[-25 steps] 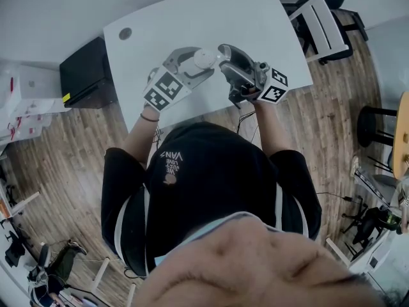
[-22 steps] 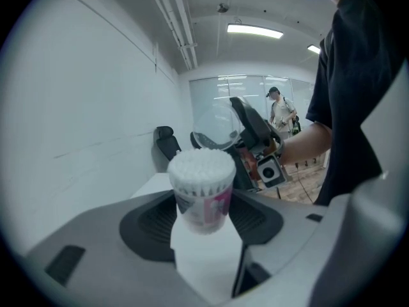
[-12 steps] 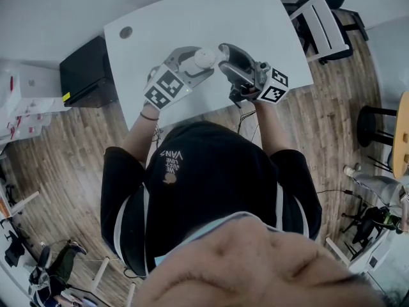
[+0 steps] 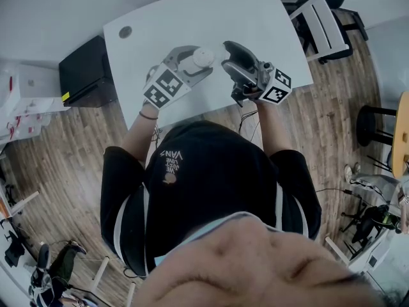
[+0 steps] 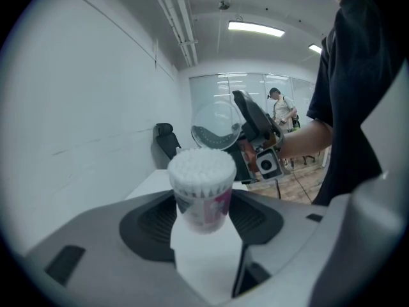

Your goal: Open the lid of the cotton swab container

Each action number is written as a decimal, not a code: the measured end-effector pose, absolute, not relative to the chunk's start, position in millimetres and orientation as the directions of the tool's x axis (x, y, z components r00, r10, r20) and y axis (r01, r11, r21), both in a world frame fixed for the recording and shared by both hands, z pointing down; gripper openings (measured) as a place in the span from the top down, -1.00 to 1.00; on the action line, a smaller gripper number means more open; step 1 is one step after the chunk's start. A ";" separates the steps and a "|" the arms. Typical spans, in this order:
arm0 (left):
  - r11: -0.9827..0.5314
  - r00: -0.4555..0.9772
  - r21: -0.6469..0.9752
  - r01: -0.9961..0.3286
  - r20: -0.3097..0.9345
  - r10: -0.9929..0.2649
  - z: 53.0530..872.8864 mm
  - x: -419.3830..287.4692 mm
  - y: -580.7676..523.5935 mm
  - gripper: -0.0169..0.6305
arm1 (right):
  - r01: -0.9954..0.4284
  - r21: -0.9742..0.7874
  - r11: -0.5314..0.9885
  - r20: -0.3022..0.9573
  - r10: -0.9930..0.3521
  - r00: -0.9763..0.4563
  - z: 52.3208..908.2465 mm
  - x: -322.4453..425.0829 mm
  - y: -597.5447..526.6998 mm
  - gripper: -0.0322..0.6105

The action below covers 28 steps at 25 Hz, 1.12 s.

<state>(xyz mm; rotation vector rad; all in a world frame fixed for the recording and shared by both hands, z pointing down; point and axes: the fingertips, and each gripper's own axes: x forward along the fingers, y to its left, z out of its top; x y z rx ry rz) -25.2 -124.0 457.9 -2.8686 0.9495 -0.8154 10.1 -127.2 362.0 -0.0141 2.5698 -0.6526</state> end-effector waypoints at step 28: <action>-0.684 0.561 -0.154 -0.713 0.461 -0.688 462.2 -65.7 -138.9 0.14 | -0.118 -0.329 0.937 -0.294 -0.220 -0.930 366.3 8.1 -128.7 0.04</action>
